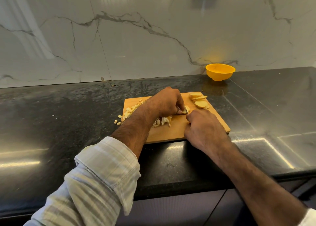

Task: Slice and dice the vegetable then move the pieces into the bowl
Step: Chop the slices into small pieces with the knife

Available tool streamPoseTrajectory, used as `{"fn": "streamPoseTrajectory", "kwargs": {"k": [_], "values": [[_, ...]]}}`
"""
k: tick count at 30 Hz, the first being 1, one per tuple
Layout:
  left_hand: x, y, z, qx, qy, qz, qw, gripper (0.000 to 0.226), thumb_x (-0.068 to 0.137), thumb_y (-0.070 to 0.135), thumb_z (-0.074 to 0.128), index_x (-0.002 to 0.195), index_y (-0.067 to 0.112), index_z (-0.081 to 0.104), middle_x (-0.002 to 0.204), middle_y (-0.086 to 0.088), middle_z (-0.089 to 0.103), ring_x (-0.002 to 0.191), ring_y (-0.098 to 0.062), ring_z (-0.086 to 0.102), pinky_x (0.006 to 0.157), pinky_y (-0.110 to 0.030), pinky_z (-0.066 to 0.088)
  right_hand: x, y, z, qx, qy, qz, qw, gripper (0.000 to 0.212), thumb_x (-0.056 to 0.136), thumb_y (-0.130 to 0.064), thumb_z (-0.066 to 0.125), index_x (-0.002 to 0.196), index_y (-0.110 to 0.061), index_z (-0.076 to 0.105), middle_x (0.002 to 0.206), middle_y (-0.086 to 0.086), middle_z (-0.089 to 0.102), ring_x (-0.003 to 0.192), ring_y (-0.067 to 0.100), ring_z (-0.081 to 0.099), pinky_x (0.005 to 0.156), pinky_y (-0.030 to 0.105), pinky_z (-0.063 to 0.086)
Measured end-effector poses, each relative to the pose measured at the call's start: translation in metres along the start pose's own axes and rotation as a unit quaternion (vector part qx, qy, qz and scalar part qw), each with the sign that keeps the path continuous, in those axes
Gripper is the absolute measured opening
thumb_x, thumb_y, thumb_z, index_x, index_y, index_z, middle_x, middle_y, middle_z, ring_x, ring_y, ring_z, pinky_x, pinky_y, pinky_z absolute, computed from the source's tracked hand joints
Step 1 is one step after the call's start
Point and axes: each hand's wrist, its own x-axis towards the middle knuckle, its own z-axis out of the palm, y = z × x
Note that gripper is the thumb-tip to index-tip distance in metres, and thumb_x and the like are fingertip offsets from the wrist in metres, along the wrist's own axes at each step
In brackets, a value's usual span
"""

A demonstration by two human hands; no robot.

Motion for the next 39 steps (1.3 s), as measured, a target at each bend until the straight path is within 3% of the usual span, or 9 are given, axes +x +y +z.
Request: {"fn": "streamPoseTrajectory", "kwargs": {"k": [4,11,17,22,25,32,35,39], "values": [[0.000,0.000,0.000,0.001,0.010,-0.006,1.000,0.018,0.091,0.015,0.081,0.109,0.017,0.081,0.113,0.004,0.076,0.104,-0.010,0.067,0.101,-0.037,0.058,0.003,0.008,-0.002,0.023,-0.003,0.014,1.000,0.030,0.096,-0.029,0.066,0.125,-0.023,0.067,0.100,-0.005,0.056,0.094,0.013,0.051,0.079,0.027,0.044],[0.001,-0.004,0.001,-0.001,0.013,-0.012,1.000,0.013,0.090,0.020,0.083,0.103,0.021,0.082,0.101,0.008,0.076,0.095,-0.008,0.068,0.097,-0.037,0.060,-0.014,0.009,0.004,0.029,0.089,0.006,0.996,0.021,0.099,-0.028,0.054,0.110,-0.023,0.071,0.100,-0.001,0.068,0.090,0.016,0.059,0.076,0.032,0.052],[0.003,-0.005,0.003,-0.011,0.017,-0.013,1.000,0.014,0.089,0.017,0.084,0.103,0.019,0.082,0.100,0.007,0.077,0.093,-0.009,0.069,0.095,-0.036,0.061,-0.015,-0.002,0.009,0.019,0.048,-0.007,0.999,0.025,0.101,-0.030,0.056,0.122,-0.024,0.067,0.112,0.000,0.067,0.099,0.016,0.058,0.085,0.033,0.053],[0.004,-0.005,0.002,-0.006,0.016,-0.012,1.000,0.014,0.088,0.017,0.085,0.100,0.021,0.082,0.096,0.008,0.075,0.092,-0.009,0.069,0.094,-0.036,0.061,-0.005,-0.006,0.004,-0.007,0.010,0.003,1.000,0.026,0.095,-0.028,0.064,0.120,-0.024,0.067,0.112,0.000,0.064,0.093,0.016,0.055,0.074,0.030,0.048],[0.004,-0.004,0.001,0.002,0.015,-0.008,1.000,0.013,0.088,0.017,0.085,0.100,0.020,0.083,0.093,0.009,0.076,0.090,-0.008,0.069,0.092,-0.036,0.061,0.001,-0.007,0.001,0.015,0.004,0.015,1.000,0.036,0.093,-0.029,0.069,0.128,-0.023,0.066,0.116,0.001,0.064,0.099,0.017,0.057,0.079,0.031,0.053],[0.001,-0.006,-0.003,-0.011,0.019,-0.016,1.000,0.012,0.087,0.013,0.086,0.096,0.021,0.084,0.090,0.011,0.076,0.088,-0.006,0.070,0.092,-0.035,0.062,0.006,0.001,-0.010,0.073,-0.007,0.036,0.997,0.043,0.094,-0.026,0.070,0.137,-0.025,0.066,0.125,-0.002,0.064,0.100,0.011,0.049,0.087,0.027,0.047],[0.000,-0.008,-0.002,-0.024,0.023,-0.024,0.999,0.012,0.086,0.012,0.086,0.095,0.021,0.084,0.093,0.009,0.078,0.089,-0.007,0.070,0.093,-0.037,0.062,-0.003,0.005,-0.002,0.080,0.042,0.016,0.996,0.041,0.098,-0.029,0.065,0.138,-0.025,0.066,0.128,-0.003,0.064,0.105,0.011,0.049,0.086,0.025,0.041],[-0.003,-0.011,0.000,-0.045,0.024,-0.028,0.998,0.012,0.086,0.012,0.086,0.093,0.021,0.083,0.093,0.008,0.078,0.089,-0.008,0.072,0.092,-0.037,0.063,-0.022,0.006,0.010,0.091,0.105,-0.004,0.990,0.037,0.103,-0.031,0.056,0.138,-0.022,0.068,0.126,-0.001,0.069,0.115,0.017,0.056,0.095,0.032,0.046]]}}
